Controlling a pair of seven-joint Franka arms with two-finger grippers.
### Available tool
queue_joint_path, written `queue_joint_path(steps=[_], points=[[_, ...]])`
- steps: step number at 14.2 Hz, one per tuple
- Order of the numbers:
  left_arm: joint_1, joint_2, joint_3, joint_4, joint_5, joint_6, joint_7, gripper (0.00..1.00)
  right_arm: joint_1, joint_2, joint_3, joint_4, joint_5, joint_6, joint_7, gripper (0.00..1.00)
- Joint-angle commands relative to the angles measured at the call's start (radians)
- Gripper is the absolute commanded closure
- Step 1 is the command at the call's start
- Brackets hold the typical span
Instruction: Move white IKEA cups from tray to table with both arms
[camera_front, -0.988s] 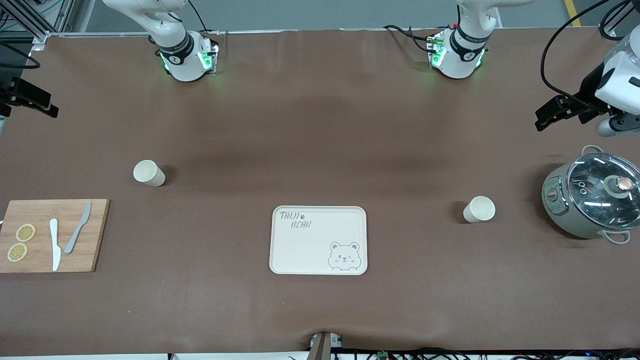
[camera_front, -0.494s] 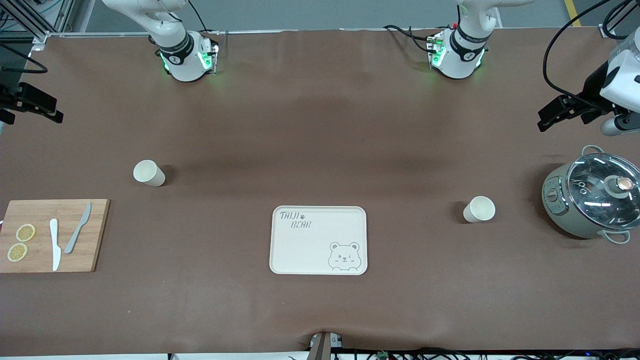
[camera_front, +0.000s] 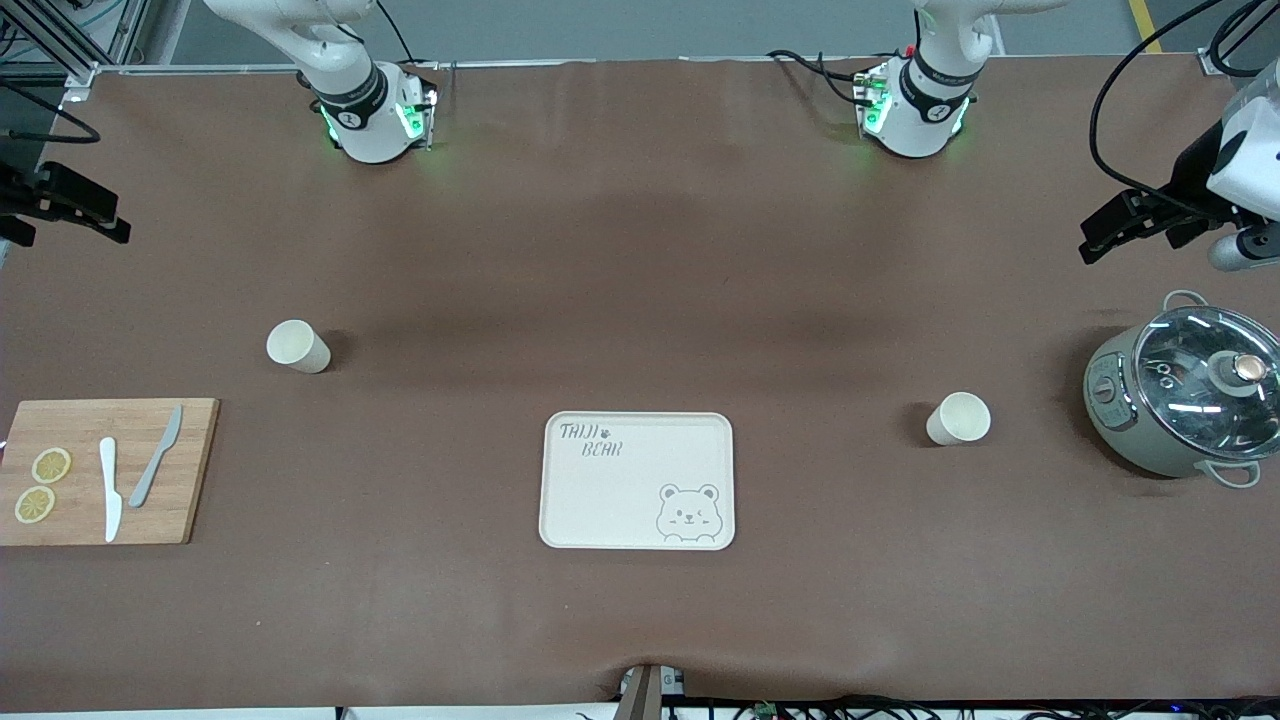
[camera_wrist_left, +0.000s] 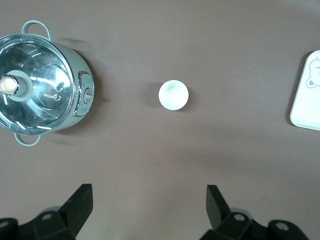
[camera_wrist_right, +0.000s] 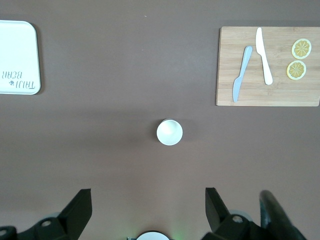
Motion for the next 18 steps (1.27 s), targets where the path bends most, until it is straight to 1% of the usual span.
queue_joint_path(steps=[1,9,16,18], points=[[0.004,0.011,0.000,0.018,-0.027,-0.022,0.018,0.00,0.005,-0.031,0.004,-0.043,0.018,0.048,-0.010,0.00],[0.003,0.003,-0.006,0.023,-0.027,-0.070,0.018,0.00,0.005,-0.029,0.003,-0.045,0.018,0.037,-0.007,0.00],[-0.002,0.014,-0.008,0.026,-0.029,-0.044,0.018,0.00,0.002,-0.029,0.001,-0.050,0.018,0.028,-0.008,0.00],[-0.002,0.021,-0.010,0.026,-0.029,-0.041,0.018,0.00,-0.016,-0.029,0.001,-0.054,0.018,0.030,-0.008,0.00]])
